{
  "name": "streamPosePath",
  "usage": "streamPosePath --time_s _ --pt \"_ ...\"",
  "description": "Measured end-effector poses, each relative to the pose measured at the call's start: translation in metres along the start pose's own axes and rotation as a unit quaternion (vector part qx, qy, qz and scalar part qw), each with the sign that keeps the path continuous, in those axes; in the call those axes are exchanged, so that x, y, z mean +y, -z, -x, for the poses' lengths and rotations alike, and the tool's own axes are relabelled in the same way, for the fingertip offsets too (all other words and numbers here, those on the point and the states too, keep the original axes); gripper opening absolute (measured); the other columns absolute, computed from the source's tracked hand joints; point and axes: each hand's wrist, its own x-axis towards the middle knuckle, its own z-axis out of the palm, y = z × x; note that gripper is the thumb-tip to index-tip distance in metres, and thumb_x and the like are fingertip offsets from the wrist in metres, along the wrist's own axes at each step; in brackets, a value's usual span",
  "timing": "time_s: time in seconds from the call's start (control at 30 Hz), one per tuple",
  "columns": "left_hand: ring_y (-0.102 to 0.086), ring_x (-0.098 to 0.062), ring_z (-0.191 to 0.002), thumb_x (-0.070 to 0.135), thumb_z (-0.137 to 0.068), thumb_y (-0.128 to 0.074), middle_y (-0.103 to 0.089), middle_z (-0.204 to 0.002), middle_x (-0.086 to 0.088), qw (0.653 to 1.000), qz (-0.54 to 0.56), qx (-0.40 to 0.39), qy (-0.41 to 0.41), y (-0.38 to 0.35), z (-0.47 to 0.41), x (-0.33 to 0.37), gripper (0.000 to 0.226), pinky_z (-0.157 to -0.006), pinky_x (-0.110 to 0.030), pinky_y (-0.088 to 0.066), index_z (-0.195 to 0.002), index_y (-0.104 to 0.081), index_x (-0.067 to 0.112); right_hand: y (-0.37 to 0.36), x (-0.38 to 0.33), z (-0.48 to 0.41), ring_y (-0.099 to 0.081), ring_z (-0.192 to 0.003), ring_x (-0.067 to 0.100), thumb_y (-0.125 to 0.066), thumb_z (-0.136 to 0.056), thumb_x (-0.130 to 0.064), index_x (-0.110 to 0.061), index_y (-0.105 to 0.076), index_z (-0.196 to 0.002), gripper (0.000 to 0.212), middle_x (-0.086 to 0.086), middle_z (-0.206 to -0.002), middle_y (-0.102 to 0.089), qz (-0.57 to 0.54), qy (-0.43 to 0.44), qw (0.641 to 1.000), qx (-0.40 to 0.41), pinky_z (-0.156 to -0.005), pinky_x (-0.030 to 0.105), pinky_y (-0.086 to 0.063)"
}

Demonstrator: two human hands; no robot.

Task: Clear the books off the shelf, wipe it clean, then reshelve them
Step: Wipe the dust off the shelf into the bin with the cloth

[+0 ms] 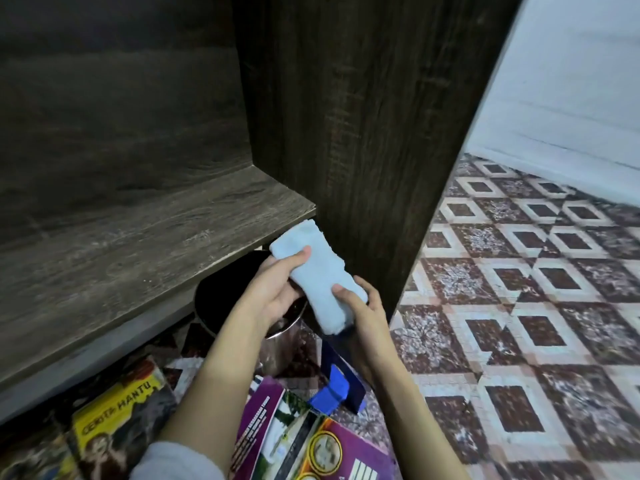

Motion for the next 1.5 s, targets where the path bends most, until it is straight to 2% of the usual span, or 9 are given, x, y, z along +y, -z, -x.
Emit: streamPosePath --time_s 0.13,0.37,0.63,0.7,0.8,0.9,1.0,1.2,1.5 --pt "-0.067 -0.023 -0.098 0.007 -0.092 -0.055 -0.068 -0.109 -0.014 0.999 -0.010 -0.008 -0.053 -0.022 0.009 0.028 0.026 -0.081 -0.034 -0.055 -0.117 -0.059 0.004 -0.014 -0.021 0.004 -0.067 -0.089 0.023 -0.067 -0.085 -0.013 -0.012 -0.047 -0.125 0.045 0.017 -0.119 -0.062 -0.099 -0.005 0.994 -0.049 -0.076 0.043 -0.052" --pt "-0.063 -0.021 -0.098 0.009 -0.085 -0.067 -0.065 -0.114 -0.008 0.962 -0.142 0.159 -0.170 -0.016 -0.012 0.095 0.038 -0.076 -0.032 -0.055 -0.120 -0.054 0.008 -0.057 -0.055 -0.021 -0.068 -0.085 0.013 -0.063 -0.082 0.002 -0.029 -0.036 -0.127 0.061 0.011 -0.109 -0.065 -0.020 0.124 0.991 -0.052 -0.065 0.029 -0.055" --pt "-0.056 -0.017 -0.106 0.016 -0.079 -0.073 -0.048 -0.126 0.001 0.939 -0.232 0.182 -0.178 0.010 -0.057 0.125 0.080 -0.081 -0.029 -0.051 -0.143 -0.024 0.021 -0.108 -0.050 -0.089 -0.065 -0.087 0.020 -0.069 -0.083 -0.009 -0.026 -0.052 -0.098 0.028 0.010 -0.094 -0.067 0.088 0.180 0.979 -0.035 -0.076 0.037 -0.054" --pt "-0.052 -0.022 -0.111 0.016 -0.072 -0.079 -0.042 -0.129 -0.004 0.914 -0.260 0.245 -0.192 0.020 -0.071 0.122 0.094 -0.094 -0.036 -0.048 -0.142 -0.017 0.028 -0.117 -0.042 -0.104 -0.064 -0.093 0.021 -0.071 -0.082 -0.013 -0.024 -0.053 -0.099 0.028 0.010 -0.102 -0.066 0.146 0.190 0.971 -0.013 -0.075 0.024 -0.051" --pt "-0.051 -0.019 -0.105 0.020 -0.072 -0.078 -0.041 -0.124 -0.004 0.864 -0.327 0.299 -0.240 0.031 -0.086 0.112 0.061 -0.096 -0.032 -0.045 -0.122 -0.045 0.026 -0.123 -0.038 -0.119 -0.057 -0.099 0.018 -0.070 -0.083 -0.016 -0.012 -0.054 -0.112 0.033 0.007 -0.108 -0.063 0.279 0.230 0.932 0.004 -0.070 0.007 -0.041" --pt "-0.054 -0.020 -0.114 0.031 -0.079 -0.073 -0.057 -0.123 -0.004 0.822 -0.429 0.285 -0.245 0.043 -0.101 0.099 0.027 -0.098 -0.026 -0.042 -0.102 -0.066 0.019 -0.122 -0.036 -0.130 -0.056 -0.109 0.024 -0.068 -0.085 -0.017 -0.007 -0.055 -0.114 0.034 0.011 -0.114 -0.063 0.371 0.281 0.885 0.025 -0.088 0.021 -0.039" --pt "-0.049 -0.022 -0.122 0.035 -0.088 -0.061 -0.058 -0.128 -0.008 0.765 -0.524 0.274 -0.256 0.042 -0.100 0.097 0.030 -0.098 -0.022 -0.033 -0.110 -0.068 0.015 -0.122 -0.034 -0.131 -0.054 -0.110 0.027 -0.065 -0.087 -0.023 -0.008 -0.054 -0.114 0.032 0.012 -0.113 -0.061 0.422 0.313 0.850 0.036 -0.095 0.033 -0.040" --pt "-0.032 -0.026 -0.130 0.041 -0.098 -0.039 -0.035 -0.140 -0.005 0.618 -0.699 0.280 -0.226 0.031 -0.097 0.096 0.036 -0.107 -0.041 -0.025 -0.123 -0.061 0.028 -0.116 -0.035 -0.140 -0.053 -0.107 0.029 -0.063 -0.088 -0.034 -0.010 -0.055 -0.109 0.033 0.010 -0.113 -0.059 0.466 0.306 0.829 0.053 -0.076 0.030 -0.036" --pt "-0.032 -0.027 -0.136 0.023 -0.097 -0.039 -0.035 -0.148 -0.005 0.593 -0.735 0.254 -0.211 0.025 -0.048 0.100 0.048 -0.109 -0.046 -0.023 -0.145 -0.032 0.022 -0.115 -0.043 -0.117 -0.041 -0.118 0.029 -0.051 -0.093 -0.044 -0.015 -0.043 -0.132 0.050 0.011 -0.129 -0.038 0.529 0.333 0.776 0.086 -0.094 0.040 -0.037"
